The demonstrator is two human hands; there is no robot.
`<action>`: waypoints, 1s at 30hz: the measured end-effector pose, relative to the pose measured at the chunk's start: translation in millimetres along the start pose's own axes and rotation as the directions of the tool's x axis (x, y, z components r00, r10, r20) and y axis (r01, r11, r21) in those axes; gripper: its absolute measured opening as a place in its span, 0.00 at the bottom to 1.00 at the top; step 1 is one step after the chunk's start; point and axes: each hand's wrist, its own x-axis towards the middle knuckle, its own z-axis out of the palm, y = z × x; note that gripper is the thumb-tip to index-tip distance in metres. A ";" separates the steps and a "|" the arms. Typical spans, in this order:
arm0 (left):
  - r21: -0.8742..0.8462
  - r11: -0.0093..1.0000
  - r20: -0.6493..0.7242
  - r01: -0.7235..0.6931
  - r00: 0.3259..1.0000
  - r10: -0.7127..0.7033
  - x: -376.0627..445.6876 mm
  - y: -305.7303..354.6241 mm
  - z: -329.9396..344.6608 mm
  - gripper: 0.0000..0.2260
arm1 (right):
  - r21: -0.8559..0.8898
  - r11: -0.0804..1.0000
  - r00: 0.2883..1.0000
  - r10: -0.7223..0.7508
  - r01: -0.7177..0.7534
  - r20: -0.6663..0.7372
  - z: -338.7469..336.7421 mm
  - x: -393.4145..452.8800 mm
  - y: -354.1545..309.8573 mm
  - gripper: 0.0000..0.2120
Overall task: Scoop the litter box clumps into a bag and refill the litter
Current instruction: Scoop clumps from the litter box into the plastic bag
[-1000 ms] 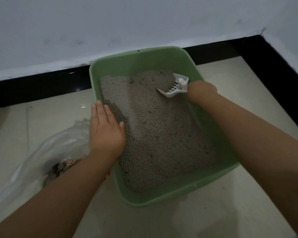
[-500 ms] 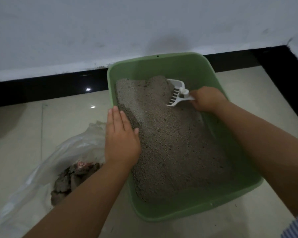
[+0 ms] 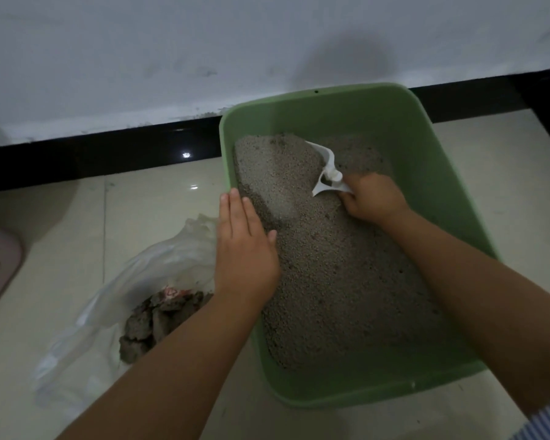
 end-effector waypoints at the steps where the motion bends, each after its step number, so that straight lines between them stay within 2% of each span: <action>1: 0.000 1.000 -0.003 0.001 1.000 -0.001 -0.8 -0.3 -0.6 0.27 | 0.027 1.000 1.000 -0.003 0.003 -0.005 2.2 0.8 -2.6 0.15; 9: 0.041 0.999 -0.003 0.024 1.000 -0.024 0.0 -2.0 0.9 0.27 | 0.108 0.994 0.999 -0.001 0.005 -0.044 5.5 3.5 -5.6 0.16; 14: 0.015 1.000 -0.030 0.007 1.000 -0.007 -0.4 -3.5 2.8 0.27 | 0.210 0.978 0.990 0.024 0.007 -0.142 -1.3 -2.0 -11.4 0.14; 18: 0.027 0.999 -0.023 0.026 0.999 -0.025 -0.5 -4.2 3.9 0.27 | 0.232 0.973 0.992 0.029 0.000 -0.123 -2.6 -9.0 -11.1 0.14; 21: 0.055 0.998 -0.022 0.029 0.999 -0.027 0.3 -5.1 4.7 0.27 | 0.307 0.951 0.985 0.082 -0.032 -0.151 -2.2 -22.2 -7.6 0.15; 26: 0.041 0.998 -0.002 0.039 0.999 -0.039 -0.3 -4.6 3.5 0.26 | 0.510 0.855 0.943 0.240 -0.094 -0.229 -13.6 -52.8 -5.5 0.14; 30: 0.036 0.998 0.012 0.046 0.999 -0.047 -1.7 -2.5 -0.5 0.26 | 0.564 0.814 0.937 0.292 -0.139 -0.190 -25.8 -78.0 -9.6 0.12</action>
